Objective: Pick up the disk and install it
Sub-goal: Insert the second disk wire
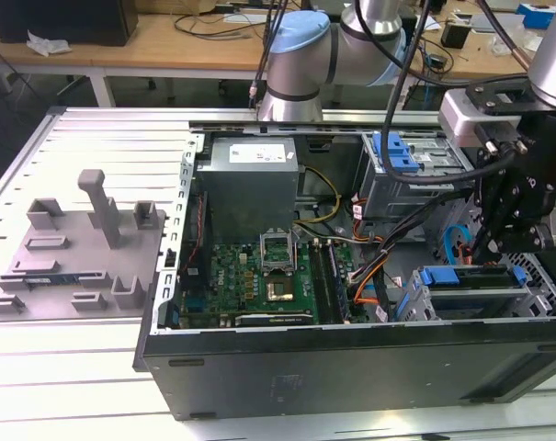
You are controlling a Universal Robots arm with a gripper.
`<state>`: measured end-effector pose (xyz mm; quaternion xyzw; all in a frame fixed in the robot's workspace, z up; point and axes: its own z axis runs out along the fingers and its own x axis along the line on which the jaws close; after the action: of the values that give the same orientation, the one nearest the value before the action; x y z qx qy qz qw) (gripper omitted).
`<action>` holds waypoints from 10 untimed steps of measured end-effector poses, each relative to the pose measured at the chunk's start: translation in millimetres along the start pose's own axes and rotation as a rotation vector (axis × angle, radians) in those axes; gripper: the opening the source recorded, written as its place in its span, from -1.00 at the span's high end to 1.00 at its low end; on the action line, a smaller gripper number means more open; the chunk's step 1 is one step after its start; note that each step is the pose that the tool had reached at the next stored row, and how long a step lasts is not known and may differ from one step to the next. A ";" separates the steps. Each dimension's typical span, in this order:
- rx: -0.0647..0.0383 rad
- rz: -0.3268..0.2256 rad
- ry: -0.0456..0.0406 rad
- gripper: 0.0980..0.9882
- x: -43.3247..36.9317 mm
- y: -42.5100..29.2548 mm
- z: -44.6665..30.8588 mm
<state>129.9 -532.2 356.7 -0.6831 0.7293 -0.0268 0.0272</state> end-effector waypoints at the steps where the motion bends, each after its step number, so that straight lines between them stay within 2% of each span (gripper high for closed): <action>1: 0.000 0.000 -0.0010 0.86 0.1 0.0 1.0; 10: 0.000 0.000 -0.0042 0.86 0.9 0.3 3.9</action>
<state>129.9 -533.0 352.7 -0.6830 0.7294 -0.0254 0.0287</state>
